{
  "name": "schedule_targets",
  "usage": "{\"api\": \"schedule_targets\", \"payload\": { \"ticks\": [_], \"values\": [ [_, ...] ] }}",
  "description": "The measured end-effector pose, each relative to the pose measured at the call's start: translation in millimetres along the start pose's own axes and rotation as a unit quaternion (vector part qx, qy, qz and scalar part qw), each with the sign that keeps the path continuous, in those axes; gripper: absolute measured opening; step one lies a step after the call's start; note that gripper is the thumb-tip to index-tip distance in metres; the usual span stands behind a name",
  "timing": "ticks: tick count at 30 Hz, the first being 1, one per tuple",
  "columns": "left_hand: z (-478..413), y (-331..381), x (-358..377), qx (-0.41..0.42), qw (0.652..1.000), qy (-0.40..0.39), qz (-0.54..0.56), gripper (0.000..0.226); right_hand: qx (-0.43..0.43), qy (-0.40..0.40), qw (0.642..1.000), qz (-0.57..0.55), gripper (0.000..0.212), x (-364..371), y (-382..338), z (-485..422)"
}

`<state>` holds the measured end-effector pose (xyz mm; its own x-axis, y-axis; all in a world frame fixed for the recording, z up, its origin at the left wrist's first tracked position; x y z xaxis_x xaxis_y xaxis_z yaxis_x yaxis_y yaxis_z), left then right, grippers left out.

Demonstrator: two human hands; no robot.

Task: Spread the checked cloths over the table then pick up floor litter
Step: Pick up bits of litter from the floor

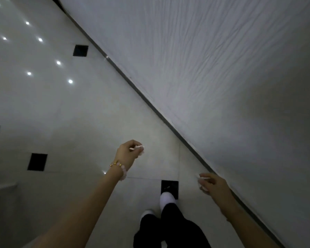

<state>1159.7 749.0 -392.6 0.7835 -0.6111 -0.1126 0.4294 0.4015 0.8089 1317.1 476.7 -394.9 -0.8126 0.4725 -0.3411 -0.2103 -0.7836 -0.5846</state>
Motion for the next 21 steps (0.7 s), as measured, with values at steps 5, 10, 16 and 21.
{"api": "schedule_targets", "payload": {
  "ticks": [5, 10, 16, 21],
  "values": [
    [136, 109, -6, -0.015, 0.999, 0.003, 0.052, 0.016, -0.011, 0.06, 0.998, -0.031, 0.006, -76, -74, 149],
    [242, 171, -1, -0.019, 0.997, -0.061, 0.049, 0.019, -0.004, 0.139, 0.985, -0.097, 0.007, -122, -90, 263],
    [328, 180, 13, -0.028, 0.981, -0.188, -0.047, 0.012, 0.056, 0.23, 0.95, -0.204, 0.01, -114, -28, 376],
    [367, 163, 31, -0.046, 0.95, -0.263, -0.164, 0.012, 0.127, 0.33, 0.883, -0.308, 0.004, -84, 43, 481]
  ]
}}
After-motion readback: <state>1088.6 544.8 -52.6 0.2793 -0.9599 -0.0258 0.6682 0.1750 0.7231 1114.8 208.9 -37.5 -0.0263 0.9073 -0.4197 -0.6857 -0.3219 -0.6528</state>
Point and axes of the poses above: each hand's wrist, its own z-axis away from the middle knuckle, its own x-axis out of the palm, y = z × x, the point moved 6 cm from there along -z, towards the middle knuckle, and after that the axes turned 11 degrees about z, right-handed, at the moved point
